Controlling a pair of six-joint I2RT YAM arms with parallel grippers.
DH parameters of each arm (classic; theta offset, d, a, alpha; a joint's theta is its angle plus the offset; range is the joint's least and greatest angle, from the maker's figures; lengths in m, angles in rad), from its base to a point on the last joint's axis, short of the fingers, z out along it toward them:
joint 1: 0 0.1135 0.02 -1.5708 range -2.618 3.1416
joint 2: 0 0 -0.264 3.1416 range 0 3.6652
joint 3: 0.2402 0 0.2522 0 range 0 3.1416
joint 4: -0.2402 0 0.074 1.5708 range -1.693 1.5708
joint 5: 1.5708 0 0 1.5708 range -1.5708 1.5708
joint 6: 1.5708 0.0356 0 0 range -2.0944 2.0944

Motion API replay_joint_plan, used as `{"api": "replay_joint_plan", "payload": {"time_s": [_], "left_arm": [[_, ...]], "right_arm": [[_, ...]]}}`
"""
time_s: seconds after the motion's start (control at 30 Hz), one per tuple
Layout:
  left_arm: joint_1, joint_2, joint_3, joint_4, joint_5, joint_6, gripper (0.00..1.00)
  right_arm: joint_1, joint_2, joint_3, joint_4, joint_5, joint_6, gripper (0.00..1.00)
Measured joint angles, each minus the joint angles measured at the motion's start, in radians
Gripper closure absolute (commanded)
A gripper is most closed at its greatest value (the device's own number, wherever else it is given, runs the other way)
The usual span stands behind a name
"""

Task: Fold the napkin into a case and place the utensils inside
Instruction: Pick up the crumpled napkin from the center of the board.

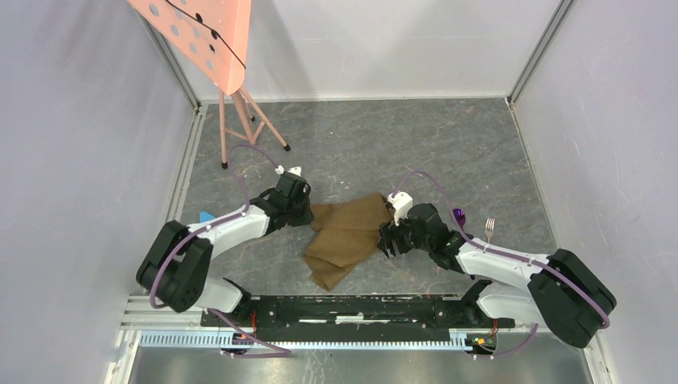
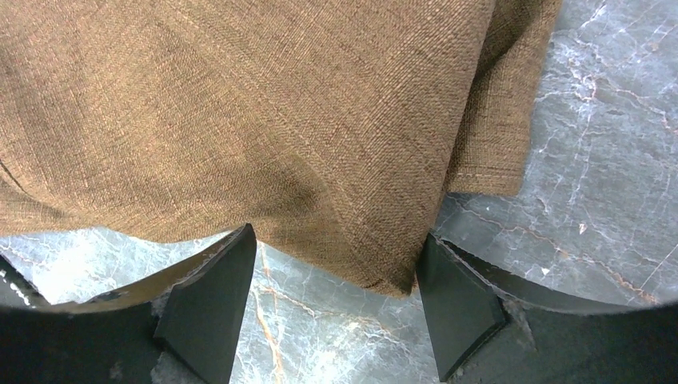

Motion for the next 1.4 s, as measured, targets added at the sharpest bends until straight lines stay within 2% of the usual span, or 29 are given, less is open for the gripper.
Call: {"api": "replay_joint_plan", "payload": {"time_s": [0.43,0.77,1.07,1.23,1.4], "left_arm": [[0.000,-0.466,0.084,-0.159,-0.003,0.000,0.98],[0.000,-0.698,0.149,-0.315,-0.063,-0.002,0.98],[0.000,-0.731,0.192,-0.350,-0.066,-0.002,0.98],[0.000,-0.723,0.195,-0.365,-0.043,-0.003,0.98],[0.000,-0.724,0.204,-0.373,-0.040,-0.003,0.98]], "right_arm": [[0.034,-0.041,-0.031,0.038,-0.043,-0.012,0.14],[0.087,-0.099,-0.043,0.091,-0.004,0.033,0.12],[0.087,-0.216,-0.121,0.208,0.028,0.097,0.16],[0.094,-0.093,-0.109,0.321,0.004,0.100,0.27],[0.146,0.093,0.000,0.380,-0.004,0.071,0.28]]}}
